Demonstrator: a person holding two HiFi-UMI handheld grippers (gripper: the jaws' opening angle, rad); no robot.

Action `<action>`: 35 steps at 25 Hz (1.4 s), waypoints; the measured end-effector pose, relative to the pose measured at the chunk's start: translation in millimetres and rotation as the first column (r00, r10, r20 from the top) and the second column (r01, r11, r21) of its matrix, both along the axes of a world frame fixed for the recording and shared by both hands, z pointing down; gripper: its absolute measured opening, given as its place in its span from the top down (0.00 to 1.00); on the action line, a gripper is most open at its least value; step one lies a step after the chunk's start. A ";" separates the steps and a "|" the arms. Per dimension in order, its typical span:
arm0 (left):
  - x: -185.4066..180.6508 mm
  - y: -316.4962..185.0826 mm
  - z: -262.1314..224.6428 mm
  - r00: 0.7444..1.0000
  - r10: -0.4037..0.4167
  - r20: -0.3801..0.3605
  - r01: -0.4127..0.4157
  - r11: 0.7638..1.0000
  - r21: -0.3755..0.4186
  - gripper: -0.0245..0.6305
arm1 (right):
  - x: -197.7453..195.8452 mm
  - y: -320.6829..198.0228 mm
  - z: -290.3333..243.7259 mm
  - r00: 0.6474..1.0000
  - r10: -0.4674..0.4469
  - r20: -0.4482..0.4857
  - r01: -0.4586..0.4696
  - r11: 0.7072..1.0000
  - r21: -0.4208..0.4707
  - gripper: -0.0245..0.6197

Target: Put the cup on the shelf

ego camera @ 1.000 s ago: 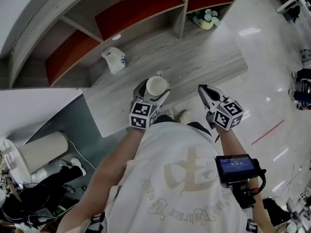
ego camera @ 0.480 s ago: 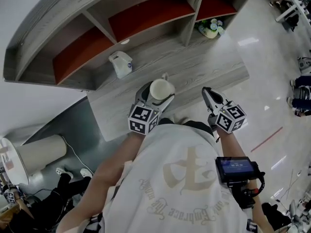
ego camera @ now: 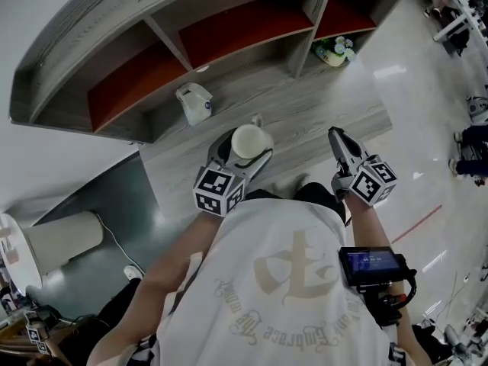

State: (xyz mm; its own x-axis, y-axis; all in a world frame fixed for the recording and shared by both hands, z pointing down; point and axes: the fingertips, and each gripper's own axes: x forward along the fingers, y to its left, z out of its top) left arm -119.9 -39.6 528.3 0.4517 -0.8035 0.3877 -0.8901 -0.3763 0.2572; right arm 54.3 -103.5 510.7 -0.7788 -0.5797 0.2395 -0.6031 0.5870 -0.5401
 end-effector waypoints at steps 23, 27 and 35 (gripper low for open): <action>3.6 -59.8 -50.6 0.973 -0.226 0.035 0.225 0.973 0.043 0.32 | -27.0 -79.0 -8.2 0.952 -0.289 -0.098 0.301 0.944 0.133 0.96; 2.2 -66.1 -59.2 0.965 -0.259 0.050 0.256 0.965 0.055 0.32 | -36.3 -89.8 -10.2 0.934 -0.341 -0.108 0.354 0.924 0.146 0.96; -5.2 -77.1 -97.1 0.950 -0.301 0.086 0.291 0.950 0.113 0.32 | -54.4 -100.7 -21.1 0.903 -0.417 -0.103 0.429 0.888 0.167 0.96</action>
